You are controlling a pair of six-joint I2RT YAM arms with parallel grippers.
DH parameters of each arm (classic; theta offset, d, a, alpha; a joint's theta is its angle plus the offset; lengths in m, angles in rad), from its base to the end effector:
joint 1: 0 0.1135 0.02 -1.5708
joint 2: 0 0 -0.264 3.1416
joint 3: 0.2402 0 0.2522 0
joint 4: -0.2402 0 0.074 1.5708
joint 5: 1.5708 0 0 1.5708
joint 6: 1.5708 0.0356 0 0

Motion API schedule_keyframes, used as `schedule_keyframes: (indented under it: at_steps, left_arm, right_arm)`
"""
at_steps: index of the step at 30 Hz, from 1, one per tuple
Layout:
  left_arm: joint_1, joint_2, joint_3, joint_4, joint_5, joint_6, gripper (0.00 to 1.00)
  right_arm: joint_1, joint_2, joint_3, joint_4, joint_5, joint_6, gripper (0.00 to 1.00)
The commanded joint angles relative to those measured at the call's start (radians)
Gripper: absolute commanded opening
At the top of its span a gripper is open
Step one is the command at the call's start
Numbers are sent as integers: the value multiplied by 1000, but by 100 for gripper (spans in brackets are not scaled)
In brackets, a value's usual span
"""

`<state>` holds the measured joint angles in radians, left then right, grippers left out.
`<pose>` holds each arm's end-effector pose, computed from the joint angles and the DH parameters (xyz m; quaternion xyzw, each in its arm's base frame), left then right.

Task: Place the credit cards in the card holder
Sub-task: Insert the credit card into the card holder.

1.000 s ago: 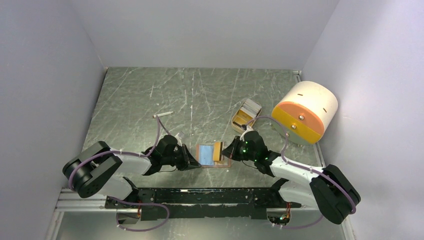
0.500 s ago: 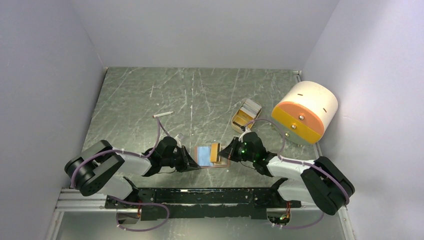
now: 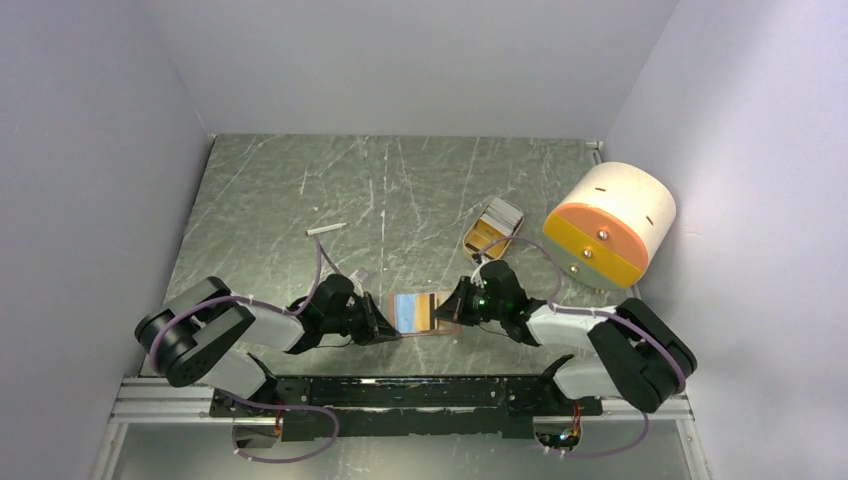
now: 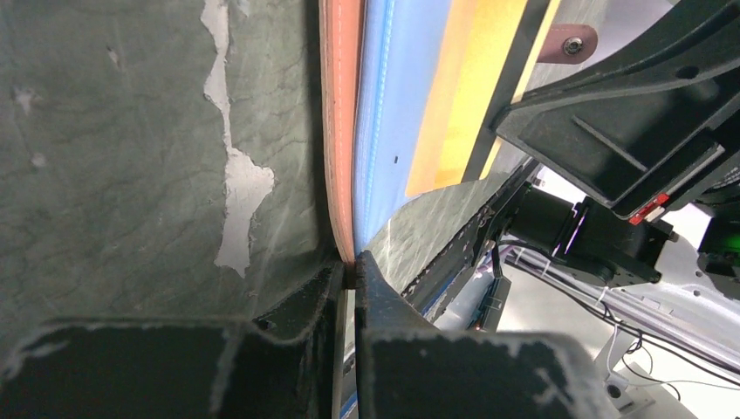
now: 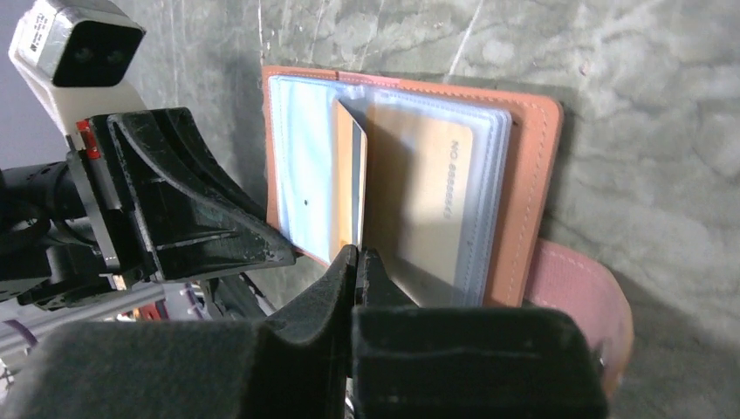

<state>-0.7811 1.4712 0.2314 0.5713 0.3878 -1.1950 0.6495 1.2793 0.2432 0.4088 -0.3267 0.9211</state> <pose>0.1425 -0.1603 0.0977 -0.0992 0.8815 -0.4526 0.0907 0.1586 0.1348 0.1229 0.0458 0.8808 0.4195 0.2147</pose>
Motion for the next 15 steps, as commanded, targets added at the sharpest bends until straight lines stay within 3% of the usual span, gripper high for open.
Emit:
schedule_keyframes:
  at_steps: [1,9,15]
  left_arm:
    - [-7,18,-4,38,17,11,9]
    - [-7,-6,5,16,15,17,9]
    - [-8,-71,16,-36,0,21,9]
  right_arm:
    - [-19,84,63,-107,-76,-94,1]
    - [-22,144,108,-113,-88,-130,4]
    - [-25,146,207,-310,2,-230,23]
